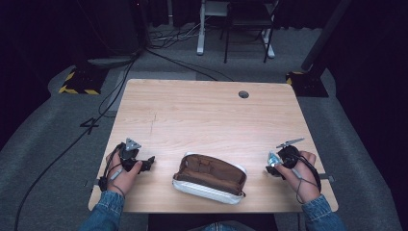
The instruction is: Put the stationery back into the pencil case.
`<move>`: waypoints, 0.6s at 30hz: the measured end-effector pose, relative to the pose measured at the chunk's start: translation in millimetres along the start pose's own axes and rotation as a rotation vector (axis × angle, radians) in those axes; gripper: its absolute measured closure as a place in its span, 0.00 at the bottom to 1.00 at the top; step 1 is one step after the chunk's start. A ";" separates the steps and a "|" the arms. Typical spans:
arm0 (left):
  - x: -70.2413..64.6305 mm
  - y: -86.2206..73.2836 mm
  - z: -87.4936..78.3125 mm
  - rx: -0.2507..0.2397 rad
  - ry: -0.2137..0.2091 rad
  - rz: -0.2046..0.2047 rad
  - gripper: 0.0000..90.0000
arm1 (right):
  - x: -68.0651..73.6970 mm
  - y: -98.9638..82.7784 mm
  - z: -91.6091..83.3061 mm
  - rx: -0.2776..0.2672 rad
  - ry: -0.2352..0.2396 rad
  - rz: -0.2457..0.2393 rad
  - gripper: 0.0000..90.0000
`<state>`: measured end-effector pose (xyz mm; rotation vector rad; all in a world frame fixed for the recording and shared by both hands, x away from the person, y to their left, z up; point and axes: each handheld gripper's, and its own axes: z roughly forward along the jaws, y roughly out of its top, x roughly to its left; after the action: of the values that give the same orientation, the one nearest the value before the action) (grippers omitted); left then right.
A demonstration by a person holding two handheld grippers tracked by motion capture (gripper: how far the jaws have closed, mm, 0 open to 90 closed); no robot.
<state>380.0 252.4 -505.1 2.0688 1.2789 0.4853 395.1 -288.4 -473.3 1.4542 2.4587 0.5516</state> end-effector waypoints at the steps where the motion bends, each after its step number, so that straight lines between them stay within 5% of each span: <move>1: 0.0 0.0 0.0 0.000 0.000 0.000 0.15 | -0.6 -0.2 1.0 0.001 -0.001 0.000 0.22; 7: 0.0 0.0 0.0 0.000 0.000 0.000 0.15 | -3.0 -0.9 4.1 -0.002 0.000 0.012 0.21; 18: 0.0 0.0 0.0 0.000 0.001 0.000 0.15 | -4.5 -0.3 -0.9 -0.001 0.009 0.003 0.43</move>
<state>379.9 252.3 -505.1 2.0689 1.2789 0.4866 396.7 -292.6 -472.6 1.4583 2.4632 0.5606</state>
